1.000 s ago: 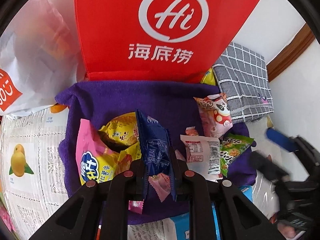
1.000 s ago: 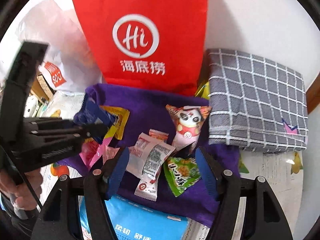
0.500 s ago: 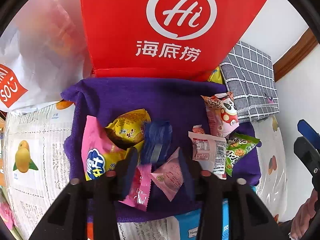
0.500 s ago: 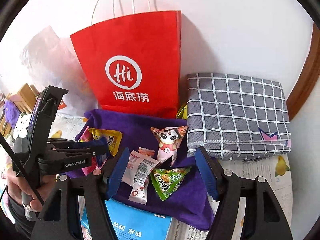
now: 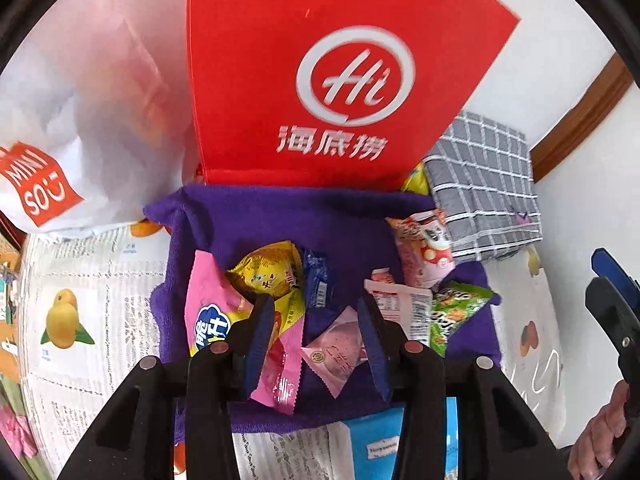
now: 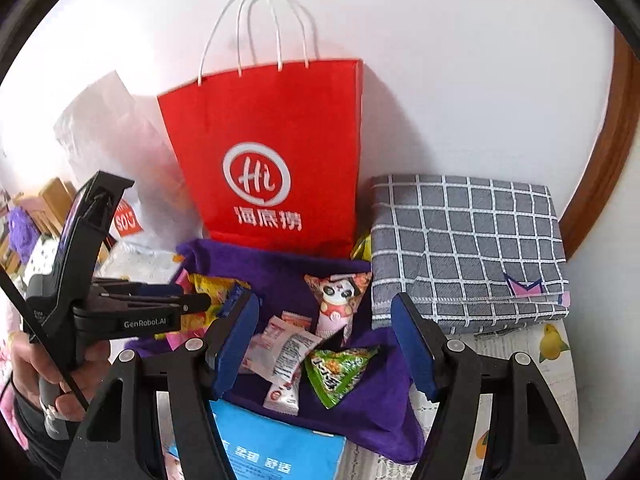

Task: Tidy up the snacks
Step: 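Withdraw both open tools toward the red and pink packets on the bedspread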

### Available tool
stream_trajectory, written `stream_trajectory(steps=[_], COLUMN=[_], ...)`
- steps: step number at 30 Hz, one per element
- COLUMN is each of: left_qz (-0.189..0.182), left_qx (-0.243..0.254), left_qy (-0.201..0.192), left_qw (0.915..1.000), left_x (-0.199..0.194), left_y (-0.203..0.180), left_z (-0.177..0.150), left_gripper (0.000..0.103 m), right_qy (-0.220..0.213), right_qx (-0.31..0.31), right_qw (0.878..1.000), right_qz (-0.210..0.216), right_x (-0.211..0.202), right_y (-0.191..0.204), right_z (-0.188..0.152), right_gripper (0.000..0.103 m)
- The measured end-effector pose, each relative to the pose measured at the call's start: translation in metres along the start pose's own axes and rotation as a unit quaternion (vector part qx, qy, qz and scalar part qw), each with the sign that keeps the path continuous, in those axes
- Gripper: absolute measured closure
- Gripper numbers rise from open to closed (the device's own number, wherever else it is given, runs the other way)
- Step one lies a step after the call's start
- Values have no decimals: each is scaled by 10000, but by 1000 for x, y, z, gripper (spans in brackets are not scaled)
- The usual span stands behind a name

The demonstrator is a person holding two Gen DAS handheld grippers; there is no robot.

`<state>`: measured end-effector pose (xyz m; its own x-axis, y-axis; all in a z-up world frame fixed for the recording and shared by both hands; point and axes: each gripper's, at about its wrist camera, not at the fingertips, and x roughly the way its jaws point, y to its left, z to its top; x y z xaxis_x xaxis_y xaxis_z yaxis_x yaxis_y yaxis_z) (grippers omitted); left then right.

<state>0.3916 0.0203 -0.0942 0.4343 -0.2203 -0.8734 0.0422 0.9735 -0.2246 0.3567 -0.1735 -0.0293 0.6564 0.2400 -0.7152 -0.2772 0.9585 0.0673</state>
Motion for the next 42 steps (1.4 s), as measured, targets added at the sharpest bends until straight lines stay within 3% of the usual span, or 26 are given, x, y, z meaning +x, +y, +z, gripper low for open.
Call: stream_trajectory(steps=[4,6,11,19,23,31,38,42], left_qz=[-103,-148,-244,-34,1,390,365,328], left_qx=[73,157,281,182,70,-34,-267,-376], left_qy=[-279,-399,-459,-518,-493,-391,-246,-195], left_qw=[9995,9990,9983,9985,9988,9985,9987,9986], left_x=[-29,-41,-67,-100,-106,-102,-94,-90], left_y=[-8,-13,-16,8,25,52,82,97], left_z=[-2,-7,-35,-85,-112,-163,-189,-198], left_gripper=[54,52,50,50,50,50,50,50], right_qy=[-283,-276,-11,613,846,1070,1118,1363], right_qx=[64,74,-51,14,-103,140,196,350], right_qw=[9995,9996,9998,9976,9960,9909,9903,9866], right_qz=[-109,73,167,315,281,804,801,828], right_x=[-21,-32,-46,-46,-44,-28,1,27], right_y=[8,14,32,51,63,78,90,95], right_z=[-1,-6,-33,-104,-135,-190,-199,-203], right_gripper=[35,36,37,37,37,37,37,37])
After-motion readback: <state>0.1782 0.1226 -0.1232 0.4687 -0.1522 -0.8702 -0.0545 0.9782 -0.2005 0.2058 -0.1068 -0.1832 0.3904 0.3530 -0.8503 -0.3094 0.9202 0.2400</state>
